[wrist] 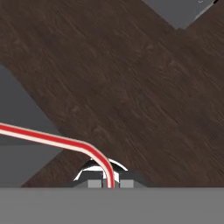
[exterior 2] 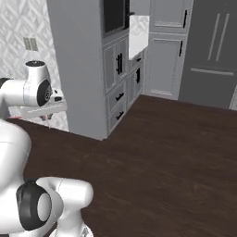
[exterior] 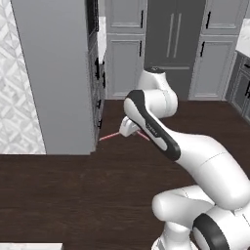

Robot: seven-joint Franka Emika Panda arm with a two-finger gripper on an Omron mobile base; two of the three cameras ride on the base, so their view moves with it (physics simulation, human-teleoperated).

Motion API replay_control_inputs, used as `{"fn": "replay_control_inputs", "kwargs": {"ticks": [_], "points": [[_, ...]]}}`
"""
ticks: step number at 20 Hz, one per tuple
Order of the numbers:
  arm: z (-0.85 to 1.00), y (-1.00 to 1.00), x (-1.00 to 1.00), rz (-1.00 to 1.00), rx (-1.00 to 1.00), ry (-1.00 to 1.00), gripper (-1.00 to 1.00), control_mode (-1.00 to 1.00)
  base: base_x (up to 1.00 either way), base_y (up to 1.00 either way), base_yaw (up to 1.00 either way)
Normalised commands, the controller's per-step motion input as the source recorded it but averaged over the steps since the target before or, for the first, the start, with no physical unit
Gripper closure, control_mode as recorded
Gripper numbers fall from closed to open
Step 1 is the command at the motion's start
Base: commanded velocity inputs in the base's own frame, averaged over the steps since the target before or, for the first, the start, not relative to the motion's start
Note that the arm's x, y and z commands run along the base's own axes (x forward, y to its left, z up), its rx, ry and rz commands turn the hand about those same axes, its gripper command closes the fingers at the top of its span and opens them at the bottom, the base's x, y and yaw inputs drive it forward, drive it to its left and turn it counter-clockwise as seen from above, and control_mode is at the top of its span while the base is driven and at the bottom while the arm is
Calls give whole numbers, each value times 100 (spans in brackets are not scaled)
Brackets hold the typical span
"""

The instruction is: Take a straw from the drawer in front and place it inside the glass cup on the dining counter.

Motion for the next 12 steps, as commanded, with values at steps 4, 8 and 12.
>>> {"fn": "replay_control_inputs", "kwargs": {"ticks": [4, 8, 12], "points": [[0, 0, 0, 0, 0, 0, 100, 100, 100, -45, 14], [0, 0, 0, 0, 0, 0, 100, 100, 100, -25, 42], [0, 0, 0, 0, 0, 0, 100, 100, 100, -1, 66]]}}
